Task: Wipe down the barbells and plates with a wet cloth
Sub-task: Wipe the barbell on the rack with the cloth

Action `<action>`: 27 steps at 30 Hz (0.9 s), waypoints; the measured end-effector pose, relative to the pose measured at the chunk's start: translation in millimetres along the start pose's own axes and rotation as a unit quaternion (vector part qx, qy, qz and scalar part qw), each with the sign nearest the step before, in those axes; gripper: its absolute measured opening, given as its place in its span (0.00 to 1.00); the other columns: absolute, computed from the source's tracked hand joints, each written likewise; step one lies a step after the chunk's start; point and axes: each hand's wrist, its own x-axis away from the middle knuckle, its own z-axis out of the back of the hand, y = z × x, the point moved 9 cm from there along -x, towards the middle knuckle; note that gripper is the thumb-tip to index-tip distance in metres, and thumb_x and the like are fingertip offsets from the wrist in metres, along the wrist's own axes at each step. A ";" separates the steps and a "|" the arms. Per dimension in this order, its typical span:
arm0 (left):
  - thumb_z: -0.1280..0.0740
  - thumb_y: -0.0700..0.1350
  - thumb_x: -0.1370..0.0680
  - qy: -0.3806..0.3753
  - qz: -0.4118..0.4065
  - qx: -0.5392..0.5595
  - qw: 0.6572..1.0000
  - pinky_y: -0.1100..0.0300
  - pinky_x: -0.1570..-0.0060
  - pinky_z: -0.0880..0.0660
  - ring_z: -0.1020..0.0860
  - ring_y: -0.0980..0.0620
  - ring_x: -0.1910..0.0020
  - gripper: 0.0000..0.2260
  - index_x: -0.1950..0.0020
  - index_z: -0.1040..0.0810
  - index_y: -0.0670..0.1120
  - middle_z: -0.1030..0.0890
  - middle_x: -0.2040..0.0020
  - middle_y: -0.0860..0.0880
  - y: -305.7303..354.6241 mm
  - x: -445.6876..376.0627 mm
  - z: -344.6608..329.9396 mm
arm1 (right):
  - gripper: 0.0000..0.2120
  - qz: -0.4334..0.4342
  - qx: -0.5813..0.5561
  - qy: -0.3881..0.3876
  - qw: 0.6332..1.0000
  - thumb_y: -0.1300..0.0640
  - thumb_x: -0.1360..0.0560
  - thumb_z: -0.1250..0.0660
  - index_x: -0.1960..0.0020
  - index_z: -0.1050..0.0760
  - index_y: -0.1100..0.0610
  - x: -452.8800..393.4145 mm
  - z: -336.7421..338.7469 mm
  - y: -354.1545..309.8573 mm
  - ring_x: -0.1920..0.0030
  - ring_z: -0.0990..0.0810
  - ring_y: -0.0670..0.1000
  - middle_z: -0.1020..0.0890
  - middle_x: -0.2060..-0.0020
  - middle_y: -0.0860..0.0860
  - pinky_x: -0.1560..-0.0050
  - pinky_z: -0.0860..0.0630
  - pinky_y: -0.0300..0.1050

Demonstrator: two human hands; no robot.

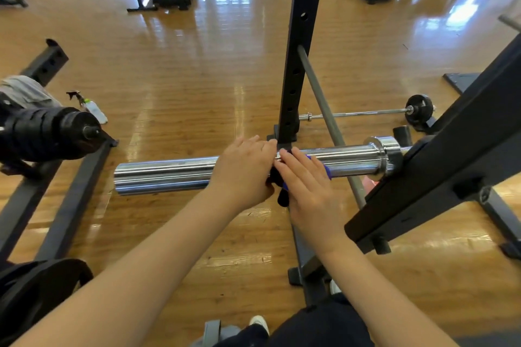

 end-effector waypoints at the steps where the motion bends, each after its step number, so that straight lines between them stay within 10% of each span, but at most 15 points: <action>1: 0.31 0.51 0.28 -0.027 0.001 0.019 0.999 0.55 0.35 0.36 0.31 0.49 0.33 0.30 0.28 0.36 0.48 0.27 0.34 0.50 -2.3 -4.0 -1.0 | 0.20 0.001 0.007 0.001 1.000 0.69 0.27 0.40 0.35 0.29 0.62 1.7 -0.8 4.0 0.33 0.31 0.56 0.24 0.37 0.58 0.28 0.39 0.52; 6: 0.30 0.54 0.31 -0.060 -0.005 0.072 0.996 0.58 0.60 0.33 0.24 0.50 0.50 0.21 0.42 0.31 0.51 0.23 0.49 0.55 -6.5 -9.3 1.7 | 0.18 -0.051 0.038 0.046 0.997 0.70 0.27 0.41 0.39 0.25 0.66 6.9 25.3 38.9 0.35 0.28 0.56 0.22 0.40 0.59 0.34 0.32 0.57; 9: 0.31 0.55 0.29 -0.062 -0.012 0.051 0.997 0.54 0.42 0.31 0.33 0.51 0.32 0.36 0.25 0.41 0.50 0.32 0.29 0.54 -5.3 -7.6 1.7 | 0.17 -0.069 0.029 0.072 0.995 0.67 0.26 0.42 0.40 0.24 0.67 3.6 34.5 36.6 0.37 0.27 0.55 0.21 0.42 0.60 0.40 0.28 0.61; 11: 0.32 0.56 0.28 -0.043 -0.027 -0.019 0.999 0.50 0.28 0.47 0.46 0.51 0.24 0.42 0.22 0.52 0.48 0.46 0.22 0.51 -2.8 -4.3 2.7 | 0.16 -0.072 0.018 0.076 0.994 0.68 0.26 0.40 0.40 0.24 0.67 -3.0 32.3 25.6 0.37 0.27 0.55 0.21 0.42 0.60 0.39 0.27 0.58; 21: 0.21 0.38 0.39 0.142 0.029 -0.080 0.986 0.42 0.37 0.31 0.23 0.38 0.40 0.30 0.38 0.24 0.35 0.21 0.41 0.37 7.3 10.8 5.4 | 0.19 0.004 0.011 0.026 1.000 0.69 0.25 0.42 0.35 0.31 0.60 12.9 20.4 37.8 0.33 0.31 0.55 0.26 0.37 0.57 0.28 0.38 0.51; 27: 0.25 0.41 0.33 0.033 0.033 -0.042 0.998 0.50 0.31 0.38 0.29 0.45 0.33 0.31 0.32 0.30 0.41 0.27 0.33 0.42 2.2 -0.8 -1.7 | 0.16 -0.067 -0.016 0.048 0.996 0.65 0.23 0.43 0.38 0.25 0.64 6.2 28.2 43.1 0.36 0.27 0.55 0.22 0.40 0.57 0.33 0.32 0.55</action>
